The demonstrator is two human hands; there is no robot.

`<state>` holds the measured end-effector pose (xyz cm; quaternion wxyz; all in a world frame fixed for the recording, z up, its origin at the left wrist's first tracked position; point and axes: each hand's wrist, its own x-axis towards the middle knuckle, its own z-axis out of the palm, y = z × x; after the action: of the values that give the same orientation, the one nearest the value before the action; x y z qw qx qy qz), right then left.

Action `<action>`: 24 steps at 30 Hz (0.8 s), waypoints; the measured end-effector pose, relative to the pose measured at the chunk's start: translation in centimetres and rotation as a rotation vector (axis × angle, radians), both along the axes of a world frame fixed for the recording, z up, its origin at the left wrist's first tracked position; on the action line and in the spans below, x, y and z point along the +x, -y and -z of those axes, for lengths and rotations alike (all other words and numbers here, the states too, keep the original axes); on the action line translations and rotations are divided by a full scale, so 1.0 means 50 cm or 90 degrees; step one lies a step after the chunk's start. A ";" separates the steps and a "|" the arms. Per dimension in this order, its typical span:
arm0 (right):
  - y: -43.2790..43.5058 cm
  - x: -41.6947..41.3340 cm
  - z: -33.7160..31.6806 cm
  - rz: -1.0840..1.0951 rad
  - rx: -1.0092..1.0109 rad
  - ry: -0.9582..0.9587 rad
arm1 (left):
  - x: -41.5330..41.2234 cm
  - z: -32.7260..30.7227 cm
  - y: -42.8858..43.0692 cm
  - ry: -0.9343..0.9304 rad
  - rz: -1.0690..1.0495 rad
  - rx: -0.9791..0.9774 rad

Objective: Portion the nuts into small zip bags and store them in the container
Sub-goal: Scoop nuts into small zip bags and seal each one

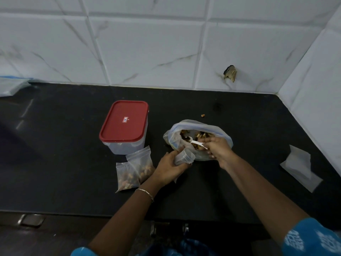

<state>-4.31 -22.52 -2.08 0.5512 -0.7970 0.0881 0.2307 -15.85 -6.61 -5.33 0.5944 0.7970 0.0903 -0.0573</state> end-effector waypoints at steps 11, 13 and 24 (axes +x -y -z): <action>-0.022 -0.015 -0.006 0.030 0.074 -0.125 | -0.007 -0.021 -0.005 0.009 0.072 0.048; -0.024 -0.013 -0.006 0.039 0.108 -0.150 | -0.007 -0.019 -0.006 -0.001 0.064 0.025; -0.009 -0.031 -0.028 0.085 0.278 -0.258 | -0.011 -0.002 0.015 0.080 -0.190 -0.201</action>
<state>-5.87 -22.09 -0.67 0.6945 -0.5897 0.1969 0.3621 -16.40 -7.34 -5.23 0.7179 0.6741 0.1603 0.0676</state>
